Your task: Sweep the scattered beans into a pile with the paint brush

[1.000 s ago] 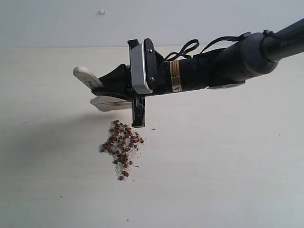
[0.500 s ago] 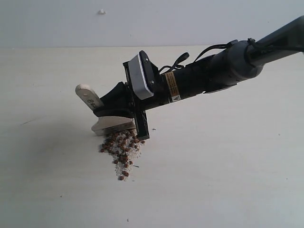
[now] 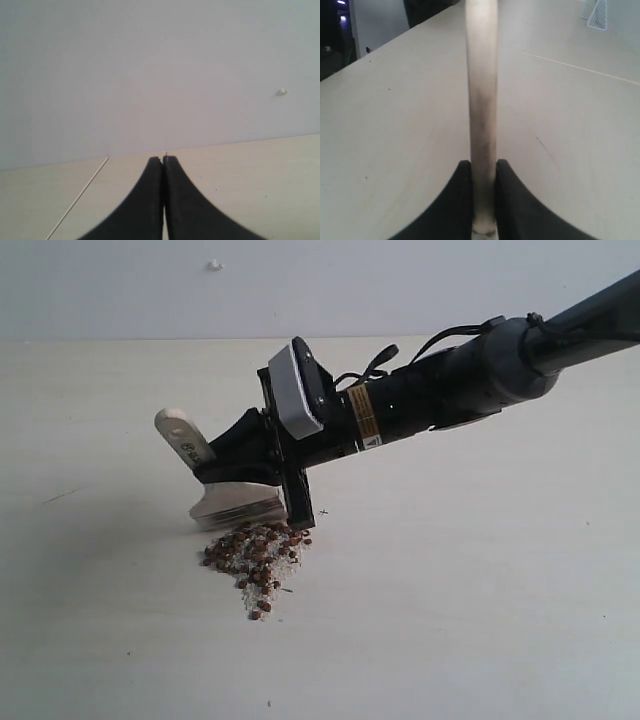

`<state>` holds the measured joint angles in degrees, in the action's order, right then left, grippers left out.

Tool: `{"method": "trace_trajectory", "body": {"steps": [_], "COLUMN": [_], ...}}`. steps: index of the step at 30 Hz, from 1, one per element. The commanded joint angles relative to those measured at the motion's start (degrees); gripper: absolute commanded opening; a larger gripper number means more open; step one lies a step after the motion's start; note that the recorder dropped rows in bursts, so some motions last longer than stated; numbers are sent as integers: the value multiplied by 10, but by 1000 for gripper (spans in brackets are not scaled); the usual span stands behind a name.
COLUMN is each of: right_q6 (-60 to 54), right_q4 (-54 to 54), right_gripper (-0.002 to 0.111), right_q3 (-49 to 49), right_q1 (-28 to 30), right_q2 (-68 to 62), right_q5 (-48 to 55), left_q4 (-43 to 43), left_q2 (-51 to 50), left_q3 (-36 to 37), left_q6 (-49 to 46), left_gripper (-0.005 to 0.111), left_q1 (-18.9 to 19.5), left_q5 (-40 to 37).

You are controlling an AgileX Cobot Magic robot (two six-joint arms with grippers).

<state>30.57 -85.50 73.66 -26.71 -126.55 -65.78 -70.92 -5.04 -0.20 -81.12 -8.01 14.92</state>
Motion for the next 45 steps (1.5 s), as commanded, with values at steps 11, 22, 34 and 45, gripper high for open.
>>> {"method": "trace_trajectory", "body": {"steps": [11,22,34,45], "right_q6": [-20,146,-417,-1345], "right_q4": [61,401,961,1830], "right_gripper": [0,0,0,0], "right_q3": [0,30,46,-144], "right_q1": [2,1,-1,-2], "right_q2": [75,160,220,260], "right_q5": [193,781,1107,1333], "left_q4": [-1,-1,-1,-1], "left_q2": [3,3,3,3], "left_q3": [2,2,2,2], "left_q6": [2,2,2,2], "left_gripper": [0,0,0,0], "left_q1": [0,0,0,0], "left_q5": [0,0,0,0]}}
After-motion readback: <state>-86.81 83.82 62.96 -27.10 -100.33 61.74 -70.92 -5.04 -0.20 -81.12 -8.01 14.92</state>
